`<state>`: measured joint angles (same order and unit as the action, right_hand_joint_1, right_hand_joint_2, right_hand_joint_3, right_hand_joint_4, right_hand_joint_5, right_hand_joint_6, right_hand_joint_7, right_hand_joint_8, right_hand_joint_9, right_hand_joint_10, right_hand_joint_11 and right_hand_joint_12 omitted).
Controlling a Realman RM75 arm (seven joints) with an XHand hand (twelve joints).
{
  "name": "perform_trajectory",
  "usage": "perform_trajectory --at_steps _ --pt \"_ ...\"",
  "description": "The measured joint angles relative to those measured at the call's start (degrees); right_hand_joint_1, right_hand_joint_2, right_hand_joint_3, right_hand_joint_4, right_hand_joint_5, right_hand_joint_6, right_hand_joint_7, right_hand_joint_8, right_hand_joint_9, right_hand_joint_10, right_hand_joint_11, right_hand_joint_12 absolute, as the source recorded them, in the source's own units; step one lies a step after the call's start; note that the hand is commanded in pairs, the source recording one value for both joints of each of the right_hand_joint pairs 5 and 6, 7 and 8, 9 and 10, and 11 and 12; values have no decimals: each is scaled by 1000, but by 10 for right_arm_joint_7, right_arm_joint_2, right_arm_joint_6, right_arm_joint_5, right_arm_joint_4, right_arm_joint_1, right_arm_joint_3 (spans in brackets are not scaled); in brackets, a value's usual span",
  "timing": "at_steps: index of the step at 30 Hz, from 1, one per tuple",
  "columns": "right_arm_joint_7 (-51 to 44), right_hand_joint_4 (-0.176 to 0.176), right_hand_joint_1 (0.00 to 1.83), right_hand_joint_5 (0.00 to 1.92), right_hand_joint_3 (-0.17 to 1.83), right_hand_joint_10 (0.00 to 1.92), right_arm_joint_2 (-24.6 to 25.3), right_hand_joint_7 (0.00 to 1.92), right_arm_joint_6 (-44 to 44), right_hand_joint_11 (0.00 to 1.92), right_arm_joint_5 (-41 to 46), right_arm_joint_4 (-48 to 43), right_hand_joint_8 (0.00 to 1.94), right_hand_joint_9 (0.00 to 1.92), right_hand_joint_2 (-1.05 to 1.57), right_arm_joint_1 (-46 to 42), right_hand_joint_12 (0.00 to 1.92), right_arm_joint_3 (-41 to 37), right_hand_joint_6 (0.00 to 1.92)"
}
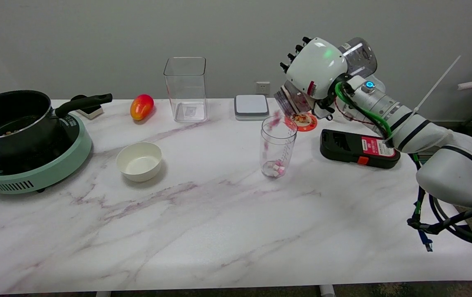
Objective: Pour the contents of the bottle into the measuring cup.
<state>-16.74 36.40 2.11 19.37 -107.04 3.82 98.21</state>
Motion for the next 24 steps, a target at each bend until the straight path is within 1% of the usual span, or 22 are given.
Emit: perform_trajectory --at_steps 12,24 --pt "-20 0 1362 1617 565 1462 -11 1608 40 1250 -3 -1 1608 1462 1062 -15 1250 6 1617" --pt "-30 0 1358 1640 538 1465 -13 1613 55 1255 -4 2 1613 1465 1082 -27 1255 0 1640"
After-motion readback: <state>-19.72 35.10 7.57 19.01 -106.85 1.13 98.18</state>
